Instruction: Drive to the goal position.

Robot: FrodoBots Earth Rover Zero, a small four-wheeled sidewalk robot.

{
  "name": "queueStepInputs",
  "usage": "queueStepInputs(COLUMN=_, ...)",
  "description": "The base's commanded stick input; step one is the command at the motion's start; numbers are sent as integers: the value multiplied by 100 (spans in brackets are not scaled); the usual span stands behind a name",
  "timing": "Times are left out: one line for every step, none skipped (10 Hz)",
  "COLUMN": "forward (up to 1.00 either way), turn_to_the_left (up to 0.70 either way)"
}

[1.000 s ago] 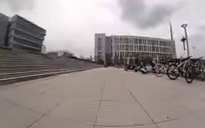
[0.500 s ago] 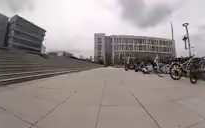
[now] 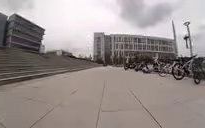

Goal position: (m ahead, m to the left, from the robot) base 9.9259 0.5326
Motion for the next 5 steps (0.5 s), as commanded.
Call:
queueStepInputs(forward=45, turn_to_the_left=0)
queueStepInputs(forward=45, turn_to_the_left=0)
queueStepInputs(forward=45, turn_to_the_left=0)
queueStepInputs(forward=45, turn_to_the_left=0)
queueStepInputs(forward=45, turn_to_the_left=0)
